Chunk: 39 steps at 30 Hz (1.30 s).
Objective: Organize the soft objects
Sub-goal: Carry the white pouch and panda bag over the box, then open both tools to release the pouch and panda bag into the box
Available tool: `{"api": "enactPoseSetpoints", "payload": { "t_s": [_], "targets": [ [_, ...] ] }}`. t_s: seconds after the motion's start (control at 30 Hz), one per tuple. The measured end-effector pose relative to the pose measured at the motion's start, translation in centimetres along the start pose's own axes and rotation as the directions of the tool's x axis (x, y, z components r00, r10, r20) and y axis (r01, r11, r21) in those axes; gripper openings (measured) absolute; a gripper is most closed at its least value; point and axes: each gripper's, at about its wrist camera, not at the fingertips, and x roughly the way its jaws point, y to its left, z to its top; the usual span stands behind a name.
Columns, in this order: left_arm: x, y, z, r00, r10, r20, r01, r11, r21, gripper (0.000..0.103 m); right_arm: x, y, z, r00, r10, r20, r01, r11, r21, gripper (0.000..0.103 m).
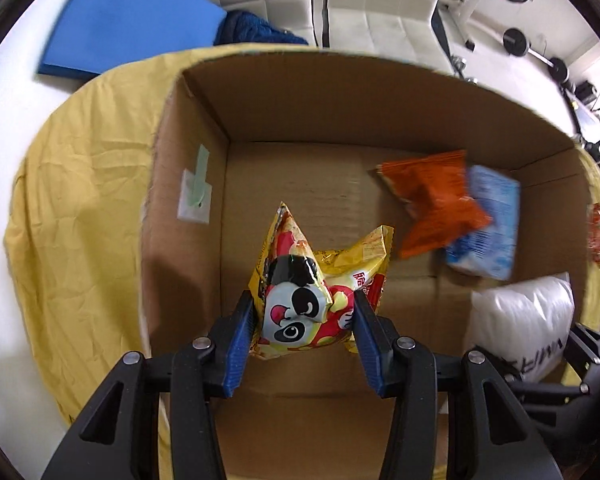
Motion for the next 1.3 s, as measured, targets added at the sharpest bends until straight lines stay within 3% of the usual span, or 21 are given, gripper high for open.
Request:
{"api": "enactPoseSetpoints", "payload": {
  "t_s": [0.17, 0.5, 0.77, 1.0, 1.3],
  "targets": [
    [2.7, 0.5, 2.5, 0.998, -0.062, -0.029, 0.061, 0.998, -0.029, 0.045, 2.6, 0.3, 0.7, 0.999, -0.034, -0.018, 0.034, 0.999, -0.004, 0.073],
    [4.5, -0.3, 5.7, 0.991, -0.128, -0.030, 0.127, 0.990, -0.057, 0.047, 4.5, 0.3, 1.0, 0.997, -0.076, 0.006, 0.076, 0.997, 0.014, 0.075],
    [4.3, -0.7, 5.5, 0.994, -0.104, -0.044, 0.102, 0.994, -0.049, 0.053, 4.5, 1.1, 0.6, 0.996, -0.087, -0.004, 0.087, 0.996, 0.003, 0.078],
    [3.4, -0.5, 5.0, 0.990, -0.127, -0.053, 0.123, 0.989, -0.076, 0.055, 5.0, 1.2, 1.1, 0.997, -0.076, -0.014, 0.076, 0.997, 0.016, 0.079],
    [0.3, -0.3, 3.3, 0.994, -0.107, -0.004, 0.106, 0.993, -0.059, 0.055, 1.1, 1.8, 0.4, 0.997, -0.056, 0.054, 0.055, 0.998, 0.032, 0.090]
  ]
}}
